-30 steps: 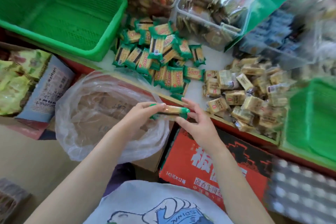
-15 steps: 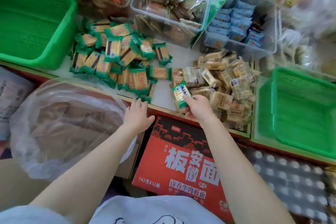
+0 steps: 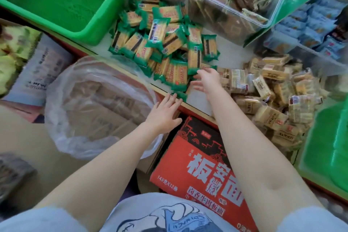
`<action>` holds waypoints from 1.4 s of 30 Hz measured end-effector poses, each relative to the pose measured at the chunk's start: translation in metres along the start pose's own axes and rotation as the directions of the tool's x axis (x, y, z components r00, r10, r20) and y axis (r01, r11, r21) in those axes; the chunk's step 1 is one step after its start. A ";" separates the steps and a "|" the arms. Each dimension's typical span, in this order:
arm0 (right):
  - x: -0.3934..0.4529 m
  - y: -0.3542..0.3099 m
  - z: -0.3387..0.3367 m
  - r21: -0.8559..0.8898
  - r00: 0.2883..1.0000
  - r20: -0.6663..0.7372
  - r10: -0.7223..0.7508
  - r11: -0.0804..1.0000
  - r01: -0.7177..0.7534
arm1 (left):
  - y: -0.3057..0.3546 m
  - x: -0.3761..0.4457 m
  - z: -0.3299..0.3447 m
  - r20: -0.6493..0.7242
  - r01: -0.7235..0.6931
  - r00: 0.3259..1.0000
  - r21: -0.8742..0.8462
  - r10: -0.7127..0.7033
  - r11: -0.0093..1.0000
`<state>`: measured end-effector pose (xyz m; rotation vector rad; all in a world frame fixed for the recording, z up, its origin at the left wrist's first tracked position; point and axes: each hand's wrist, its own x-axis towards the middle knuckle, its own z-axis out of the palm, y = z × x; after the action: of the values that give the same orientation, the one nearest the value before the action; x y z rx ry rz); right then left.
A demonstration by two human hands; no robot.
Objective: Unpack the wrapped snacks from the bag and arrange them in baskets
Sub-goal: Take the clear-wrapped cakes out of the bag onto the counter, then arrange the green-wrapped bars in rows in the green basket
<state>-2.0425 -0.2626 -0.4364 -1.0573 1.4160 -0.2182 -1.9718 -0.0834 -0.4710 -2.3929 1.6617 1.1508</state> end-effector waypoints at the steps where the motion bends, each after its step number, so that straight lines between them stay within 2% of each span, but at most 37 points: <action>1: -0.001 0.001 -0.001 -0.063 0.995 -0.066 -0.072 0.996 0.068 | 0.000 0.000 0.001 0.001 -0.002 1.000 -0.003 0.002 1.000; 2: -0.001 0.004 -0.001 -0.164 0.979 -0.107 -0.175 0.974 0.156 | -0.001 0.000 0.001 0.002 -0.003 1.000 -0.005 0.003 1.000; 3: -0.002 0.006 -0.001 -0.287 0.956 -0.088 -0.279 0.926 0.244 | -0.001 0.000 0.001 0.004 -0.001 1.000 -0.006 0.001 1.000; 4: -0.003 0.008 0.000 -0.420 0.939 -0.003 -0.343 0.853 0.310 | -0.001 0.000 0.001 0.006 0.001 1.000 -0.005 -0.001 1.000; 6: -0.007 0.011 0.002 -0.645 0.922 0.208 -0.327 0.663 0.380 | -0.001 0.000 0.000 0.012 0.001 1.000 0.015 -0.001 1.000; 7: -0.008 0.011 0.002 -0.706 0.923 0.260 -0.284 0.596 0.383 | -0.001 0.001 -0.002 0.022 0.002 1.000 0.018 -0.002 1.000; 9: -0.016 0.010 -0.001 -0.698 0.927 0.270 -0.261 0.610 0.375 | 0.000 0.003 -0.009 0.059 0.009 0.998 0.030 -0.011 0.999; 12: -0.039 0.013 -0.012 -0.622 0.917 0.229 -0.328 0.675 0.397 | 0.005 0.000 -0.024 0.071 0.003 0.997 0.018 -0.004 1.000; 16: -0.072 0.027 -0.029 -0.599 0.922 0.211 -0.324 0.703 0.384 | 0.007 -0.038 -0.045 -0.221 -0.021 0.975 -0.062 0.007 0.998; 18: -0.094 0.037 -0.033 -0.607 0.926 0.236 -0.294 0.700 0.376 | 0.000 -0.072 -0.047 -0.279 0.008 0.959 -0.153 -0.051 0.988; 21: -0.135 0.048 -0.030 -0.631 0.934 0.248 -0.259 0.688 0.358 | -0.025 -0.122 -0.052 -0.144 0.084 0.981 -0.303 -0.133 0.949; 23: -0.163 0.049 -0.019 -0.639 0.937 0.223 -0.268 0.686 0.348 | -0.047 -0.142 -0.068 -0.091 0.098 0.987 -0.310 -0.132 0.946; 26: -0.208 0.045 0.018 -0.653 0.931 0.168 -0.324 0.671 0.351 | -0.082 -0.166 -0.099 -0.189 0.018 0.980 -0.211 -0.059 0.977; 29: -0.250 0.037 0.072 -0.665 0.904 0.100 -0.416 0.648 0.371 | -0.121 -0.196 -0.134 -0.315 -0.105 0.947 -0.129 0.060 0.986; 33: -0.287 0.031 0.162 -0.647 0.875 0.051 -0.481 0.652 0.396 | -0.200 -0.231 -0.173 -0.411 -0.223 0.893 -0.055 0.181 0.973; 37: -0.314 0.027 0.229 -0.726 0.859 0.084 -0.506 0.559 0.400 | -0.265 -0.257 -0.191 -0.423 -0.208 0.892 -0.076 0.157 0.975; 42: -0.324 0.014 0.257 -0.819 0.846 0.034 -0.532 0.471 0.329 | -0.291 -0.245 -0.213 -0.399 -0.211 0.896 0.006 0.196 0.977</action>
<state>-1.8970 0.0877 -0.2714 -2.2508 1.4345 -0.0441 -1.6572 0.1573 -0.2877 -2.6679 2.0646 0.7450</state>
